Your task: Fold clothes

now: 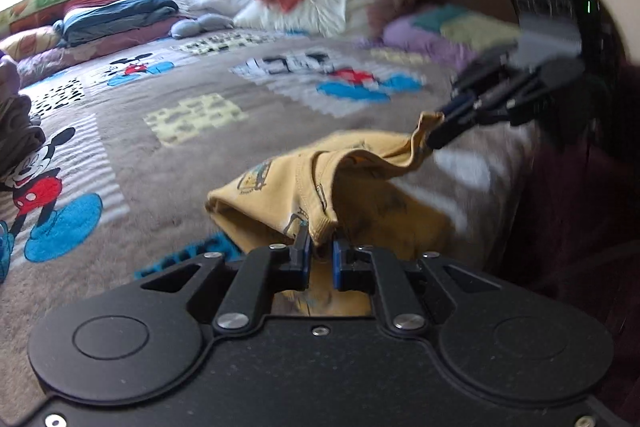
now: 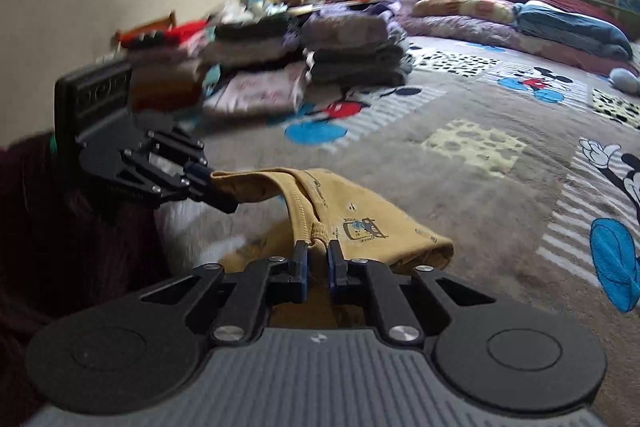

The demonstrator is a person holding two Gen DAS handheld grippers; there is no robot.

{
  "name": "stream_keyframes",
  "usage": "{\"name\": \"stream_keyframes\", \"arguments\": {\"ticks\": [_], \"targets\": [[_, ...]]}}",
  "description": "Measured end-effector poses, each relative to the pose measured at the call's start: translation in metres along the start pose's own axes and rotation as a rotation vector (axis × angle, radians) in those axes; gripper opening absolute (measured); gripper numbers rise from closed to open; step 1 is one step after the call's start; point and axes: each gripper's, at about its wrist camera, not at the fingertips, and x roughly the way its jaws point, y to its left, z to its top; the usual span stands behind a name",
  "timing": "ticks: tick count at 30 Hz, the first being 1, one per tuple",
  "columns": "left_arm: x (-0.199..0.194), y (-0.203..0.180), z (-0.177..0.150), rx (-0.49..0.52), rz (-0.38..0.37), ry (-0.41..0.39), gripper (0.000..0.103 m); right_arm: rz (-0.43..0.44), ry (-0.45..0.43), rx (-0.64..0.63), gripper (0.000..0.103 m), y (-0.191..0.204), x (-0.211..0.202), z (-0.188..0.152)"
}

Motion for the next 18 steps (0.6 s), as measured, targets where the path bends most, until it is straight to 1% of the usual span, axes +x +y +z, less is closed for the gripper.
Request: {"name": "stream_keyframes", "arguments": {"ticks": [3,6,10,11,13,15,16,18], "targets": [[0.003,-0.016,-0.01,0.093,0.02,0.035,0.008,-0.017,0.063,-0.084,0.011,0.018,0.005,-0.009],[0.009,-0.031,-0.02,0.212,0.061,0.075,0.008,-0.044,0.115,-0.156,0.011,0.031,0.011,-0.016],[0.012,-0.04,-0.028,0.292,0.063,0.108,0.008,-0.057,0.172,-0.218,0.012,0.043,0.02,-0.025],[0.012,-0.042,-0.029,0.311,0.063,0.116,0.008,-0.063,0.196,-0.239,0.012,0.048,0.023,-0.028],[0.014,-0.047,-0.033,0.348,0.062,0.133,0.009,-0.065,0.244,-0.27,0.02,0.054,0.027,-0.032],[0.01,-0.048,-0.032,0.36,0.035,0.145,0.018,-0.047,0.27,-0.286,0.025,0.058,0.029,-0.032],[0.007,-0.048,-0.032,0.362,0.02,0.148,0.027,-0.039,0.278,-0.289,0.025,0.059,0.027,-0.031],[-0.001,-0.045,-0.028,0.343,0.01,0.133,0.028,-0.035,0.289,-0.29,0.025,0.06,0.022,-0.027]]}}
